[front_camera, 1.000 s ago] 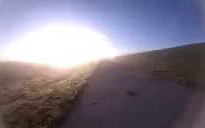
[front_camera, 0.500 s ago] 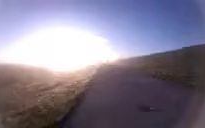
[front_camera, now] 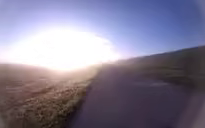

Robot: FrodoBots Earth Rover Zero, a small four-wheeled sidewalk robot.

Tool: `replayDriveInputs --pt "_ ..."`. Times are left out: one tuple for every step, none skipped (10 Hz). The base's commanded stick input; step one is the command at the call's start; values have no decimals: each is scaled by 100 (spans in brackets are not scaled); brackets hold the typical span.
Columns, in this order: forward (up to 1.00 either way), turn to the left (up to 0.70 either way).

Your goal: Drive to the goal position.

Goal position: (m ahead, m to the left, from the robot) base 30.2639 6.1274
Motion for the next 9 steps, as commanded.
replayDriveInputs --pt "100 0" --pt "100 0" --pt "100 0" --pt "100 0" --pt "100 0" --pt "100 0" --pt "100 0" --pt "100 0" --pt "100 0"
